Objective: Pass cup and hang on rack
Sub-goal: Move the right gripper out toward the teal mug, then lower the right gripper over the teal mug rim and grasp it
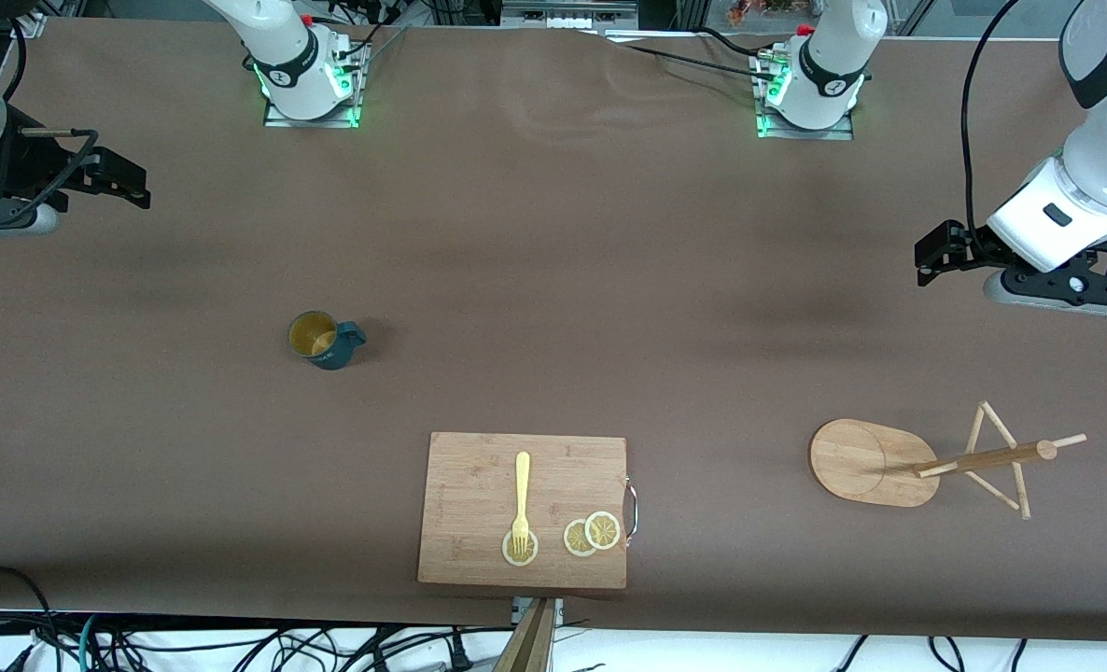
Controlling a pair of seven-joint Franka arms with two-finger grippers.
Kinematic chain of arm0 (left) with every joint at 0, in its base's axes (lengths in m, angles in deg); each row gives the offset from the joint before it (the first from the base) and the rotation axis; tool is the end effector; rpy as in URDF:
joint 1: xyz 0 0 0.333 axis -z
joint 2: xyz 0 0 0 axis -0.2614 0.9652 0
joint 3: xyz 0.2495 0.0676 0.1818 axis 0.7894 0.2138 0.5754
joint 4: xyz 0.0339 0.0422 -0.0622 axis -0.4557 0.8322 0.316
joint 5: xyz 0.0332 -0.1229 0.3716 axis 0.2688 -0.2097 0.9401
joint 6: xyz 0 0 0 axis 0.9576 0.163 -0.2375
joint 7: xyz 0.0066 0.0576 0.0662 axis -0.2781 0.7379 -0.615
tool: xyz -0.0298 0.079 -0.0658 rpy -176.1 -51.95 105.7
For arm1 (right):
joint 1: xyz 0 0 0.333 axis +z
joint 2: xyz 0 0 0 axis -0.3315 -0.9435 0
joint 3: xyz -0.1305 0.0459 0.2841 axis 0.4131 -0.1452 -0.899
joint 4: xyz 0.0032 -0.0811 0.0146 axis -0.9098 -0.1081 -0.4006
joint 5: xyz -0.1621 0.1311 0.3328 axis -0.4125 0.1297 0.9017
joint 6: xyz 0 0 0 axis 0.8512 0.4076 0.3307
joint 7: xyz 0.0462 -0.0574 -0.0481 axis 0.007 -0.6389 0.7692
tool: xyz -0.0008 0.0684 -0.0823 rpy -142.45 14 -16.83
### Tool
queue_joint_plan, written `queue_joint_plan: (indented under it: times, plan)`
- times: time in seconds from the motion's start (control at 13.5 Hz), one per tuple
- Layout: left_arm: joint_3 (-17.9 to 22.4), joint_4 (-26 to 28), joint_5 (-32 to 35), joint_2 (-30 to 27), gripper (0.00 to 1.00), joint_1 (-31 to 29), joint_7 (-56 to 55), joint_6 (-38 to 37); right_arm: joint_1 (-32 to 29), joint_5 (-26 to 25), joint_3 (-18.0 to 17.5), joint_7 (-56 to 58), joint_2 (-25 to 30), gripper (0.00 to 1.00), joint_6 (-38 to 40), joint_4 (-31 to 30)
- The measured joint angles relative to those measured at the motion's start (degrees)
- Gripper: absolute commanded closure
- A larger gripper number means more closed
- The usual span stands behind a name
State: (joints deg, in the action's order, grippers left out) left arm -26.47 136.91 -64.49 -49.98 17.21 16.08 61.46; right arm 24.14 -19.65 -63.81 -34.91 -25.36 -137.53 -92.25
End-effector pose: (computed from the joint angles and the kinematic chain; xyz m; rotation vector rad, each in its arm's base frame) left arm 0.5873 -0.0524 0.5710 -3.0809 0.2105 -0.0222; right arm 0.5391 0.0192 0.5976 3.1038 0.1094 -0.2056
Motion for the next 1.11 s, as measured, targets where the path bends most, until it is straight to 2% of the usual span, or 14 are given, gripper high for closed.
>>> queue_joint_plan:
  times: [0.37,0.67,0.81,1.11]
  plan:
    - [0.00,0.00,0.00,0.00,0.00,0.00,0.00,0.00,-0.11,0.04,0.13,0.19,-0.10,0.00,0.10,-0.47]
    - [0.00,0.00,0.00,0.00,0.00,0.00,0.00,0.00,-0.12,0.11,0.06,0.42,0.55,0.00,-3.16,-4.85]
    - [0.00,0.00,0.00,0.00,0.00,0.00,0.00,0.00,-0.10,0.60,-0.20,0.47,0.65,0.00,-7.50,-8.53]
    - [0.00,0.00,0.00,0.00,0.00,0.00,0.00,0.00,-0.10,1.30,-0.39,0.47,-0.36,0.01,-23.27,-20.99]
